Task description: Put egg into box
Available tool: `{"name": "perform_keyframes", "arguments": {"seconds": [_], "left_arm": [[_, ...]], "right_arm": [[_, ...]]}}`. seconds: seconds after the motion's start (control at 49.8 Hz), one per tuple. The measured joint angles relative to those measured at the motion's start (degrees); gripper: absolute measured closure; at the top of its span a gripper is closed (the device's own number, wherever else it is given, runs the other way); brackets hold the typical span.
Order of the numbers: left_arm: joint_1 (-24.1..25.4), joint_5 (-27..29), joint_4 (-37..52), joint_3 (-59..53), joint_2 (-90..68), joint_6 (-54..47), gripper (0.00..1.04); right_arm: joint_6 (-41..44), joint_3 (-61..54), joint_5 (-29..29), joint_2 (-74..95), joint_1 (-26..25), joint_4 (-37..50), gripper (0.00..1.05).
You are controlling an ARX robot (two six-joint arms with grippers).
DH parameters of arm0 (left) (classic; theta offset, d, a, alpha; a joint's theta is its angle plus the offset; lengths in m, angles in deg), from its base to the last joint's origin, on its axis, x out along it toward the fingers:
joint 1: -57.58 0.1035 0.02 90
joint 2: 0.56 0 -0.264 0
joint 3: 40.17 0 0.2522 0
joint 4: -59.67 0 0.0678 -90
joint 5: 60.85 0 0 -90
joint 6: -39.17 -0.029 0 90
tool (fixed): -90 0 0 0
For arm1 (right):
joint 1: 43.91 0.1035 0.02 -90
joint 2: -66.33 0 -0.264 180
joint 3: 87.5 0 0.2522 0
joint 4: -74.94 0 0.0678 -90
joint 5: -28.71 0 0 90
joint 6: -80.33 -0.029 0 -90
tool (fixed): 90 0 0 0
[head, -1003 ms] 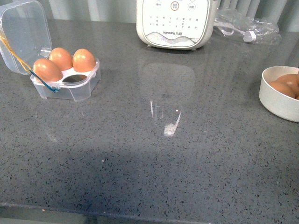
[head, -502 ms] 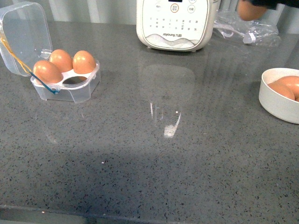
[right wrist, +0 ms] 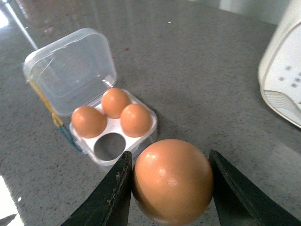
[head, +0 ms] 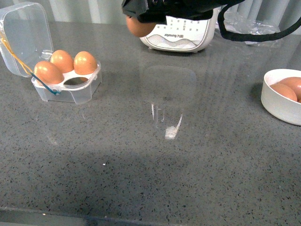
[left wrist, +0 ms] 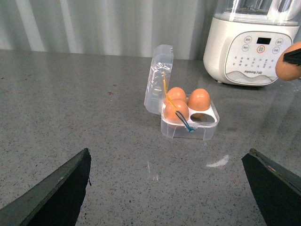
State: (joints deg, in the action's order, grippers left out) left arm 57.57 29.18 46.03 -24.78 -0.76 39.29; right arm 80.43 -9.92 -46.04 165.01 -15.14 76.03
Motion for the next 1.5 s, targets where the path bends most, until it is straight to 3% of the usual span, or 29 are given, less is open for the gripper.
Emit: {"name": "perform_keyframes", "arguments": {"seconds": [0.08, 0.421, 0.823, 1.505], "left_arm": [[0.00, -0.02, 0.00, 0.00, 0.00, 0.00, 0.07], [0.00, -0.02, 0.00, 0.00, 0.00, 0.00, 0.07], [0.00, 0.00, 0.00, 0.00, 0.00, 0.00, 0.07], [0.00, -0.02, 0.00, 0.00, 0.00, 0.00, 0.07]], "right_arm": [[2.19, 0.02, 2.64, 0.85, 0.52, -0.59, 0.64], [4.28, 5.77, 3.61, 7.23, 1.31, -2.19, 0.64], [3.96, 17.75, 4.66, 17.66, 6.75, -4.42, 0.64], [4.26, 18.34, 5.01, 20.11, 7.76, -5.55, 0.64]]}}
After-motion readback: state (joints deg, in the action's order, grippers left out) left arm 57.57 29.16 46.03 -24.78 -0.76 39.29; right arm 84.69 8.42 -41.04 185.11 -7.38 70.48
